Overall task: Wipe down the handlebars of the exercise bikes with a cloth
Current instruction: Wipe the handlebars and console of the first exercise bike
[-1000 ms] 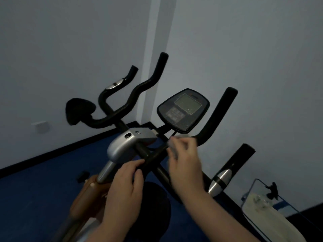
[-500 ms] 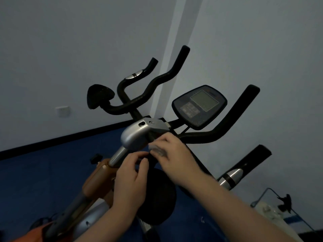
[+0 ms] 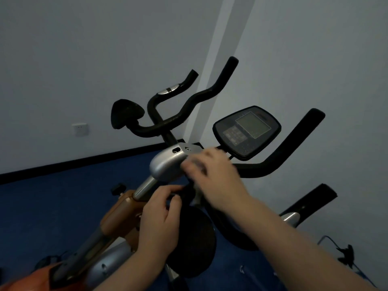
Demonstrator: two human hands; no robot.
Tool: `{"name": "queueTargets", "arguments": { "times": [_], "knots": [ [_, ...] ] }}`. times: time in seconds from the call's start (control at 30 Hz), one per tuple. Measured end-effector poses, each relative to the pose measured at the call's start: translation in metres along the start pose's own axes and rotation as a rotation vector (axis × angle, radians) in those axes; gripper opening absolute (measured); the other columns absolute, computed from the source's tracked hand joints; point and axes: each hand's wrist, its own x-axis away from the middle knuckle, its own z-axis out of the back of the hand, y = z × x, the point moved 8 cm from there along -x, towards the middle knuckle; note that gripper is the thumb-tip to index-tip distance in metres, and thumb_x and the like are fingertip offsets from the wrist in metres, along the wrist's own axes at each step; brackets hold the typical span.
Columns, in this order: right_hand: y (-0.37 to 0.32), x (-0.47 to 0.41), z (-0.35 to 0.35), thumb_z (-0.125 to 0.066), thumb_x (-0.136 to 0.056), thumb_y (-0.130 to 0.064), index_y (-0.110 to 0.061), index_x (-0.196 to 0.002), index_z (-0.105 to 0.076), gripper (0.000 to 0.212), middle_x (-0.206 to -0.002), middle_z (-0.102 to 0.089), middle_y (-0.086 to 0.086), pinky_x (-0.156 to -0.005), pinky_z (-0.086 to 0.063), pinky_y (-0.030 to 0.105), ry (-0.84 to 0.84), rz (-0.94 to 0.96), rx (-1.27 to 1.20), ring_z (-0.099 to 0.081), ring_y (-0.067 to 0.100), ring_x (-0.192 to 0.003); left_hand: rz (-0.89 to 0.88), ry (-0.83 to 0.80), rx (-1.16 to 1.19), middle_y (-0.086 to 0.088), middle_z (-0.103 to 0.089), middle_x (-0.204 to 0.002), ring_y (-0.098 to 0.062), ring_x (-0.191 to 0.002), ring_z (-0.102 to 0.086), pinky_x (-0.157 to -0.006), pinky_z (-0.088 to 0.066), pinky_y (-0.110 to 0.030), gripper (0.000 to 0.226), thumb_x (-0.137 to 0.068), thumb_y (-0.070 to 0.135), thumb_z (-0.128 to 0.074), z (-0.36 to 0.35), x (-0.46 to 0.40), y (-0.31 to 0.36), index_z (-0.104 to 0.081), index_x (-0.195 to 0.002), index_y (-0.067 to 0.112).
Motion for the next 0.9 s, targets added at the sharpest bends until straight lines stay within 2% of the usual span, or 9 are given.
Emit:
{"name": "queueTargets", "arguments": {
  "times": [0.07,0.2,0.3,0.4,0.5,0.63,0.77,0.83,0.9],
  "knots": [
    [0.013,-0.004,0.020,-0.038,-0.096,-0.042,-0.024,-0.116,-0.060,0.036,-0.112,-0.054,-0.004,-0.092,-0.039,0.033,0.051,-0.053,0.038,-0.045,0.014,-0.106,0.016,0.003,-0.002,0.014,-0.066,-0.094,0.002,-0.090,-0.060,-0.074,-0.046,-0.015,0.025,-0.085,0.029,-0.044,0.000,0.000,-0.001,-0.065,-0.098,0.032],
    [0.012,0.002,0.007,-0.065,-0.082,-0.033,-0.029,-0.098,-0.061,0.018,-0.098,-0.058,-0.012,-0.080,-0.028,0.031,-0.072,0.006,0.314,-0.044,0.015,-0.098,0.021,-0.004,-0.005,0.014,-0.064,-0.091,-0.002,-0.087,-0.061,-0.072,-0.049,-0.025,0.024,-0.085,0.031,-0.044,0.000,0.000,-0.002,-0.064,-0.099,0.034],
    [0.015,-0.014,0.000,-0.073,-0.074,-0.031,-0.034,-0.081,-0.065,0.010,-0.083,-0.058,-0.009,-0.076,-0.034,0.029,-0.114,-0.121,0.191,-0.048,0.015,-0.090,0.020,-0.002,-0.023,0.015,-0.063,-0.090,-0.002,-0.087,-0.060,-0.072,-0.050,-0.027,0.025,-0.085,0.032,-0.043,0.000,0.000,-0.003,-0.063,-0.100,0.034],
    [0.019,-0.030,-0.013,-0.072,-0.076,-0.034,-0.032,-0.085,-0.065,0.012,-0.094,-0.065,-0.002,-0.073,-0.042,0.028,-0.120,-0.202,0.204,-0.059,0.019,-0.092,0.013,-0.013,-0.022,0.016,-0.062,-0.092,-0.001,-0.088,-0.059,-0.074,-0.051,-0.029,0.026,-0.086,0.033,-0.042,0.000,0.000,-0.002,-0.063,-0.101,0.032],
    [0.024,-0.033,-0.010,-0.072,-0.076,-0.042,-0.033,-0.091,-0.066,0.018,-0.104,-0.053,-0.004,-0.076,-0.042,0.029,-0.132,-0.160,0.190,-0.056,0.016,-0.091,0.013,-0.023,-0.022,0.018,-0.062,-0.093,0.000,-0.091,-0.058,-0.077,-0.051,-0.030,0.025,-0.086,0.034,-0.042,0.000,0.001,-0.001,-0.062,-0.100,0.034],
    [0.027,-0.026,-0.006,-0.069,-0.071,-0.054,-0.047,-0.080,-0.070,0.012,-0.097,-0.053,-0.018,-0.079,-0.042,0.022,-0.368,-0.071,0.005,-0.052,-0.002,-0.093,0.011,-0.016,-0.029,0.019,-0.061,-0.094,0.000,-0.092,-0.058,-0.078,-0.050,-0.031,0.026,-0.085,0.038,-0.040,0.001,0.000,0.000,-0.062,-0.099,0.036],
    [0.020,-0.045,-0.012,-0.084,-0.066,-0.031,-0.036,-0.079,-0.075,0.016,-0.093,-0.057,-0.012,-0.083,-0.047,0.028,-0.191,-0.080,0.021,-0.056,0.008,-0.091,0.015,-0.006,-0.030,0.020,-0.061,-0.094,0.000,-0.093,-0.058,-0.078,-0.050,-0.030,0.028,-0.084,0.039,-0.039,0.001,0.000,-0.001,-0.062,-0.100,0.036],
    [0.015,-0.048,-0.013,-0.083,-0.068,-0.031,-0.032,-0.082,-0.075,0.016,-0.094,-0.057,-0.009,-0.082,-0.046,0.028,-0.121,-0.061,0.062,-0.056,0.010,-0.091,0.008,-0.011,-0.031,0.020,-0.061,-0.094,0.000,-0.093,-0.057,-0.078,-0.050,-0.031,0.028,-0.085,0.037,-0.040,0.000,-0.001,-0.001,-0.063,-0.101,0.034],
    [0.019,-0.043,-0.010,-0.081,-0.069,-0.036,-0.038,-0.081,-0.074,0.014,-0.090,-0.056,-0.013,-0.077,-0.043,0.025,-0.178,-0.015,0.097,-0.055,0.008,-0.089,0.002,-0.019,-0.035,0.018,-0.061,-0.094,0.000,-0.091,-0.057,-0.078,-0.050,-0.032,0.027,-0.085,0.036,-0.040,0.000,0.000,-0.001,-0.063,-0.101,0.033]
  ]
}}
